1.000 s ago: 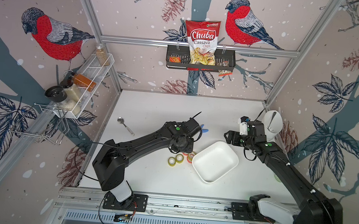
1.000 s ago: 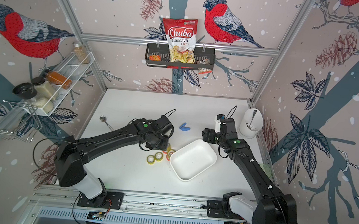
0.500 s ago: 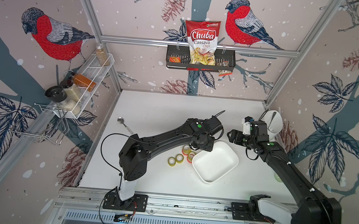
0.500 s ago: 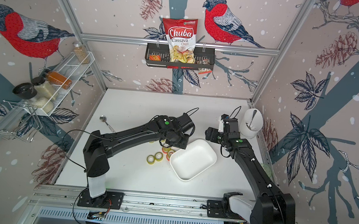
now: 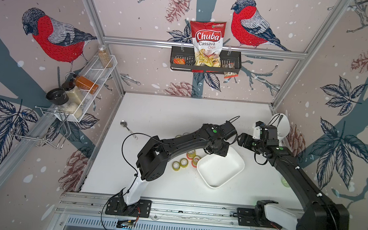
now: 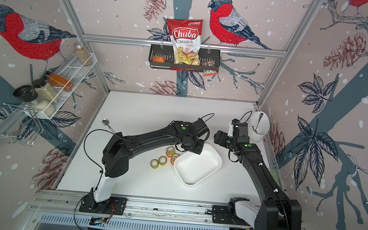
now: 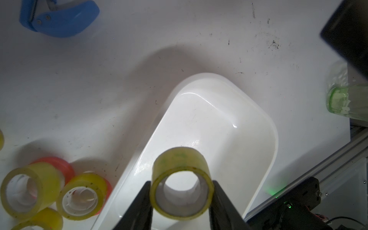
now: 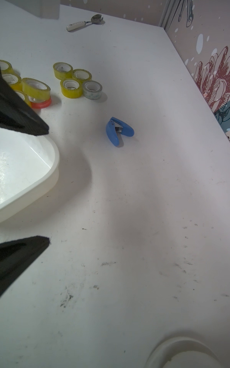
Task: Put the transparent tape into the storage box
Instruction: Place the tape in the storage box.
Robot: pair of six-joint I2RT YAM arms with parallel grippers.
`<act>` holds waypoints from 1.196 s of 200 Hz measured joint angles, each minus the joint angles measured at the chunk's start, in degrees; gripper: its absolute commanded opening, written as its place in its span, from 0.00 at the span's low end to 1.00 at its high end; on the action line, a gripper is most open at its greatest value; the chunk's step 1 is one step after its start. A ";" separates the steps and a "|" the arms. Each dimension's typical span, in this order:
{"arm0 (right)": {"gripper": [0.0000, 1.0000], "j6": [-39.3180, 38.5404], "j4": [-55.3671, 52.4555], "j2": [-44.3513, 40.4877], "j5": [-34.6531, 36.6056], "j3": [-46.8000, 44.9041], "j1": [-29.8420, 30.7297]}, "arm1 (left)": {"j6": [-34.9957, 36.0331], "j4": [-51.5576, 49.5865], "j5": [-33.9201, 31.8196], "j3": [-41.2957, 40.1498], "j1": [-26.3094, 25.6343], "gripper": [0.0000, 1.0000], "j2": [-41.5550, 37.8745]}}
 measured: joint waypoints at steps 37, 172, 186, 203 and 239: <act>0.85 1.11 0.04 -0.11 -0.04 -0.24 -0.98 | 0.00 2.16 1.44 1.03 -0.04 0.46 2.97; 0.85 1.25 0.04 -0.28 -1.09 -0.48 -2.23 | 0.44 4.66 3.19 5.57 -0.04 0.45 11.89; 0.85 1.25 0.07 -0.31 -1.16 -0.48 -2.29 | 0.46 4.61 3.17 6.45 -0.04 0.45 12.81; 0.85 1.25 0.07 -0.31 -1.27 -0.48 -2.34 | 0.55 4.31 3.13 7.54 -0.04 0.46 13.86; 0.85 1.25 0.07 -0.31 -1.42 -0.52 -2.49 | 1.44 3.52 2.95 9.51 -0.04 0.47 15.76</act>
